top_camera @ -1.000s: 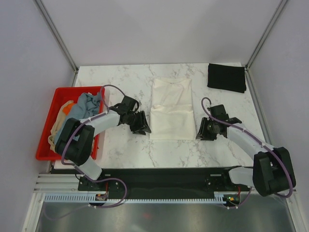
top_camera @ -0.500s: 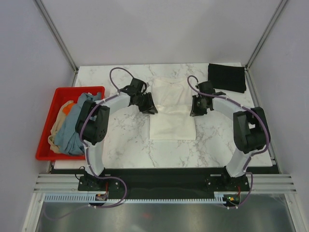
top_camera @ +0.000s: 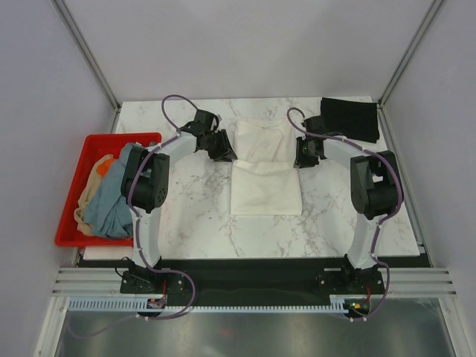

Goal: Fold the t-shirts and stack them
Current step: Fold the tshirt

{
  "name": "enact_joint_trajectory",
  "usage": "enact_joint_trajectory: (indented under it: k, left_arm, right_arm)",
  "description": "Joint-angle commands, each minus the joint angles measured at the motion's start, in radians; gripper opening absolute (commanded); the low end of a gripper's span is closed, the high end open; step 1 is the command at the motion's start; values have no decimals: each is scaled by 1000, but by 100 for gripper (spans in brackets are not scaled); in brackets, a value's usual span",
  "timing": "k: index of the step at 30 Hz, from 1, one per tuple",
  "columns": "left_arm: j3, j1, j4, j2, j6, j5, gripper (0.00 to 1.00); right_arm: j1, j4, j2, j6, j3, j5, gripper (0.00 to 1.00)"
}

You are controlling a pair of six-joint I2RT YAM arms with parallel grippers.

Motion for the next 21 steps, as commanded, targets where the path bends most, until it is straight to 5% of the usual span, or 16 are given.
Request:
enact_joint_trajectory:
  k: [1, 7, 21]
  left_arm:
    - [39, -6, 4, -4, 71, 39, 38]
    - [5, -6, 7, -22, 118, 70, 40]
    - [24, -5, 11, 26, 118, 66, 38]
  right_arm:
    - [-10, 13, -55, -49, 21, -37, 32]
    - [-58, 12, -84, -100, 16, -166, 41]
    - [-75, 12, 42, -144, 82, -312, 39]
